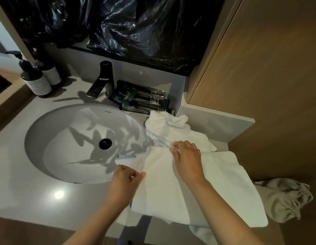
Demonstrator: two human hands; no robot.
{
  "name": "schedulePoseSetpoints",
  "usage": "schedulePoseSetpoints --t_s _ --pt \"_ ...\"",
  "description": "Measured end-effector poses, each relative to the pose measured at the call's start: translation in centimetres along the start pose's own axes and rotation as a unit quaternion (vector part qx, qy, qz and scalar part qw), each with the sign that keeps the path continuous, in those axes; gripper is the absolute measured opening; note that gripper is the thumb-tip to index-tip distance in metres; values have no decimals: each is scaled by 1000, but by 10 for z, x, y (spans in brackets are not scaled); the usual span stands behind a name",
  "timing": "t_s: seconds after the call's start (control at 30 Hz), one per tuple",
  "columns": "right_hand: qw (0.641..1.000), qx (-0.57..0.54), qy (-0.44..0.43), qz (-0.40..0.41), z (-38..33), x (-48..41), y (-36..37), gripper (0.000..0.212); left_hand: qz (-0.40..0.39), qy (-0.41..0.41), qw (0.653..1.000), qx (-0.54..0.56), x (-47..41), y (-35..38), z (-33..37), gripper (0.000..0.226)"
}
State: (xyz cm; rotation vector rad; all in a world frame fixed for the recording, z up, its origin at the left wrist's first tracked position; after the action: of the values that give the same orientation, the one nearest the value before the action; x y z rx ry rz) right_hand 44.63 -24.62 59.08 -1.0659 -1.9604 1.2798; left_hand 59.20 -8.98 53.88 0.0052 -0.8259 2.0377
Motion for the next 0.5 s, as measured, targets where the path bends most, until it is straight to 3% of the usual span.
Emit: schedulePoseSetpoints --t_s 0.13,0.37,0.5 --pt "999 6 -46 13 -6 9 -8 24 -3 6 999 44 7 -2 1 47" --pt "989 -128 -75 -17 -9 18 -19 20 -47 -3 995 85 25 8 -3 47" --pt "992 -48 -91 -68 -13 6 0 25 -60 -35 994 89 42 14 -18 44"
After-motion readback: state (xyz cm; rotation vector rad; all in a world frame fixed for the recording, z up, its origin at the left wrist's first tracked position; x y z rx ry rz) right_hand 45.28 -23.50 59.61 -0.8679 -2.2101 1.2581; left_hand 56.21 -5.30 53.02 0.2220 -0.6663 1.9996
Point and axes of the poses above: each hand's wrist, its own x-axis away from the middle knuckle, its own y-axis out of the palm, z = x × y, the point moved 10 cm from there along -x, towards the middle knuckle, and after that the axes turned 2 degrees about -y, right-handed, at the moved point
